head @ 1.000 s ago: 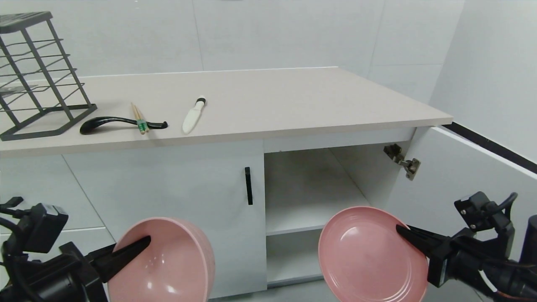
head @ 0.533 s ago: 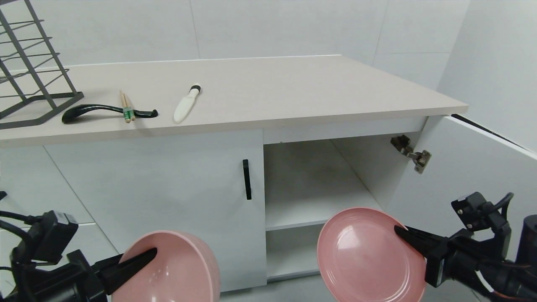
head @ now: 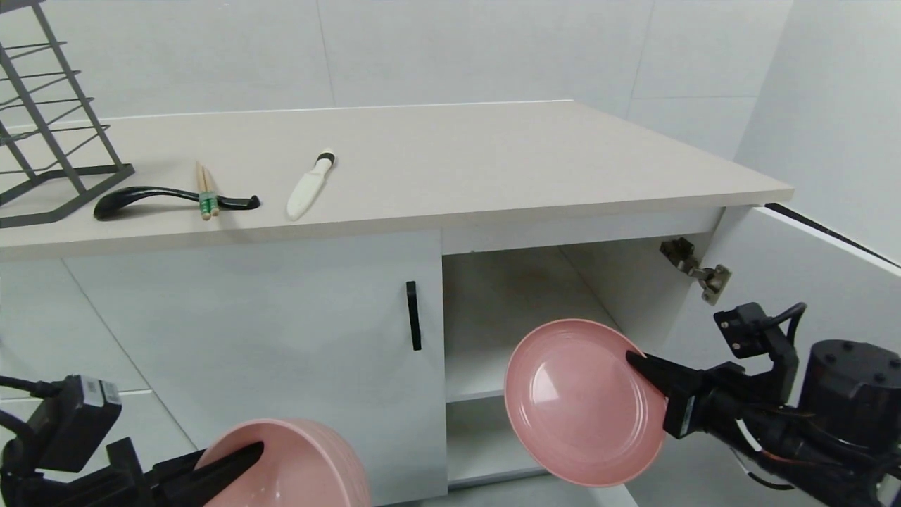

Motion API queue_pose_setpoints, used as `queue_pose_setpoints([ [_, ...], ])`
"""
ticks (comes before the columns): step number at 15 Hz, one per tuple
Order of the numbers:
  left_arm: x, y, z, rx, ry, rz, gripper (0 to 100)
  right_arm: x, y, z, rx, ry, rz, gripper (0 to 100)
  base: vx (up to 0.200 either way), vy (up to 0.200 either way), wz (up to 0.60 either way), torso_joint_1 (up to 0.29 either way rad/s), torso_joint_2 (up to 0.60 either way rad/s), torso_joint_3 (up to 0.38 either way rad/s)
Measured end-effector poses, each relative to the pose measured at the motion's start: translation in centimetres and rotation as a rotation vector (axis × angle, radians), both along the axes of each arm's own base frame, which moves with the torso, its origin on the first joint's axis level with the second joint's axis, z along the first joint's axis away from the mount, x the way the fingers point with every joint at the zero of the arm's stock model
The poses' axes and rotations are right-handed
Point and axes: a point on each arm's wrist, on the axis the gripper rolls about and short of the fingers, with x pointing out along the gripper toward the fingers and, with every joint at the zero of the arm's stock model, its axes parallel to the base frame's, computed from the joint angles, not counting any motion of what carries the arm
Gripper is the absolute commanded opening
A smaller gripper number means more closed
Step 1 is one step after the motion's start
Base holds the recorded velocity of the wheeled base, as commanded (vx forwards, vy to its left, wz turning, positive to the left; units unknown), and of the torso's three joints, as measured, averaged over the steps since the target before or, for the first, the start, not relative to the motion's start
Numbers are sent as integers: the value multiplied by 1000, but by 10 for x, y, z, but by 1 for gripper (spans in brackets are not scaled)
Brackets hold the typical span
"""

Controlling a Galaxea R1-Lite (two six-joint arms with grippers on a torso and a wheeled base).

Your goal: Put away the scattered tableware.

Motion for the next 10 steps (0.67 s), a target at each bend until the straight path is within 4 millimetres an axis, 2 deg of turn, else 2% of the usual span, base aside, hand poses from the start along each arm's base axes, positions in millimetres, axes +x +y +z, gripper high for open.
queue_pose_setpoints([
  [4, -12, 0, 5, -4, -55, -45, 0, 33, 16, -28, 7, 36, 2, 0, 0, 0, 0, 0, 0, 0],
  [10, -10, 2, 12, -27, -83, -10, 0, 70, 28, -56, 59, 75, -17, 0, 0, 0, 0, 0, 0, 0],
])
